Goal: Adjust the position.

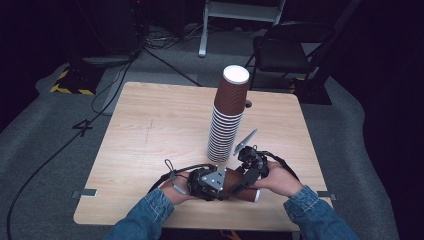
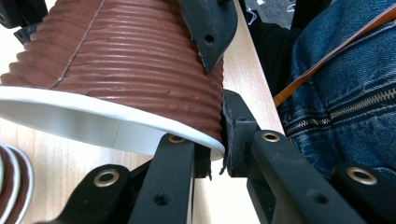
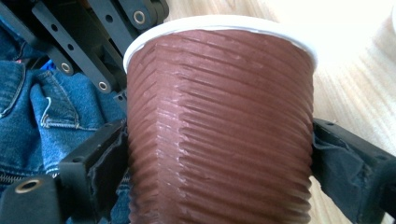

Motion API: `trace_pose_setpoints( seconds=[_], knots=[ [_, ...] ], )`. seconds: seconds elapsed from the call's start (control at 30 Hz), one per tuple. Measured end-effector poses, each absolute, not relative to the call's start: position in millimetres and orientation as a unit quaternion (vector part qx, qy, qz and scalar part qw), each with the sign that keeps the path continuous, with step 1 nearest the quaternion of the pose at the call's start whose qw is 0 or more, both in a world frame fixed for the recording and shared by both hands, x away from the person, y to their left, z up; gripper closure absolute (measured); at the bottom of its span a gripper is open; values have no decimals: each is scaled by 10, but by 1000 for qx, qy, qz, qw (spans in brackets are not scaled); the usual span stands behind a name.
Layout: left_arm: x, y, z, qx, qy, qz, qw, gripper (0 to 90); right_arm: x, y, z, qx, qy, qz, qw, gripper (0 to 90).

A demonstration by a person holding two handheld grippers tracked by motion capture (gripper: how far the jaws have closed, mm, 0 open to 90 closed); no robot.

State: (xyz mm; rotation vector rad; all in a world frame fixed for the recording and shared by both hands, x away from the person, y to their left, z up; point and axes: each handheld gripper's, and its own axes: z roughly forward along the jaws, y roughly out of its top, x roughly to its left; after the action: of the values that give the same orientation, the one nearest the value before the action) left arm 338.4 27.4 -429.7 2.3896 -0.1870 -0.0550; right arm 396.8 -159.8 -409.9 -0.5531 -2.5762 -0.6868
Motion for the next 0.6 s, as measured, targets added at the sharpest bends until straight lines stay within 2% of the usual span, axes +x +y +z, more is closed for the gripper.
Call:
trace_pose_setpoints(
  seconds=[0.5,0.53,0.57,0.6],
  knots=[
    [3389,264,-4326,928,-73,-32,364,822,3965,-1560,-4097,-189,-933,-215,216,145],
    [3396,265,-4328,927,-73,-30,368,813,3968,-1562,-4094,-189,-933,-217,216,149],
    [3397,270,-4329,927,-66,-29,367,768,3970,-1565,-4093,-190,-933,-217,216,152],
    [3415,271,-4329,928,-54,-29,368,685,3969,-1565,-4091,-190,-933,-216,217,153]
  ],
)
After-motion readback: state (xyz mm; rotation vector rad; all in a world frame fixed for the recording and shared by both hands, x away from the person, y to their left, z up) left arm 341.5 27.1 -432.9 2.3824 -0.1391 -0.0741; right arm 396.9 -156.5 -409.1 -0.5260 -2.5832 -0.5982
